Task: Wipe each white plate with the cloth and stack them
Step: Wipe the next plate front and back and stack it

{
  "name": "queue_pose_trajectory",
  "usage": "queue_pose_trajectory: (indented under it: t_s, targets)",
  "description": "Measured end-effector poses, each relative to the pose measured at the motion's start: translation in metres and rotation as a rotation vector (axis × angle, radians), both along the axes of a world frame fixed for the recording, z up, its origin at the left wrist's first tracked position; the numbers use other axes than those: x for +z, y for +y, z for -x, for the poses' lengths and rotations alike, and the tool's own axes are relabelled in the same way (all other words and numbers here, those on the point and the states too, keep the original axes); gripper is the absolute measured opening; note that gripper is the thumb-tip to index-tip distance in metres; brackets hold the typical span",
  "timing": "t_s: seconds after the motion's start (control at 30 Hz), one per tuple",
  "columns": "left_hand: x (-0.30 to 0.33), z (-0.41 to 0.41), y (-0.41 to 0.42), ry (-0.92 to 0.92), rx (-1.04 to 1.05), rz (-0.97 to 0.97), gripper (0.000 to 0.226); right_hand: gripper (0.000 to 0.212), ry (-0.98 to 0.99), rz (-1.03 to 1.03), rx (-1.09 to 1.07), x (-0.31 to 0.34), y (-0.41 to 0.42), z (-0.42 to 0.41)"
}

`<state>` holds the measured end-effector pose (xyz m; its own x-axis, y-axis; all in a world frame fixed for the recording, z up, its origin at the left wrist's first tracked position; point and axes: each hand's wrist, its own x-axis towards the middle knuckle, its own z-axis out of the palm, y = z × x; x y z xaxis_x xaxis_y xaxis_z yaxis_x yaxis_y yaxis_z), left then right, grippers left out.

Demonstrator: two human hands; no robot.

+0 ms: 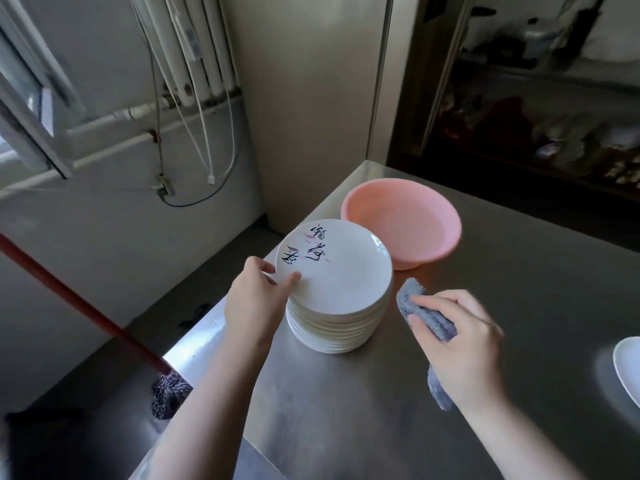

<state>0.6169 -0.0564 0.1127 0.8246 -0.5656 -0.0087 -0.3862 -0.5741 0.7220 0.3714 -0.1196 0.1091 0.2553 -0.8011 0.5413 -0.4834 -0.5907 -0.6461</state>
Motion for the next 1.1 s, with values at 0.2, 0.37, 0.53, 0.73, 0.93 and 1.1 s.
queue_pose_trajectory:
  t_s: [0.2, 0.37, 0.53, 0.73, 0.93, 1.1]
  targets:
    - [0.001, 0.001, -0.002, -0.011, -0.016, 0.001, 0.027, 0.027, 0.005, -0.028, -0.018, -0.001, 0.005, -0.008]
    - [0.010, 0.006, -0.004, 0.003, -0.009, 0.123, 0.019, 0.026, -0.009, -0.034, -0.023, 0.005, 0.005, -0.013]
    - [0.017, 0.008, -0.005, 0.225, 0.010, 0.314, 0.010, 0.026, -0.023, -0.008, -0.046, 0.010, 0.006, -0.014]
    - [0.019, 0.017, -0.001, 0.298, 0.006, 0.490, 0.031, 0.027, -0.040, 0.000, -0.073, 0.017, 0.007, -0.004]
    - [0.044, 0.047, -0.007, 0.327, -0.149, 0.632, 0.031, 0.023, -0.137, -0.009, -0.163, 0.041, 0.009, 0.031]
    - [0.054, 0.123, -0.017, 0.449, -0.336, 0.638, 0.031, 0.022, -0.168, 0.091, -0.293, 0.069, 0.017, 0.096]
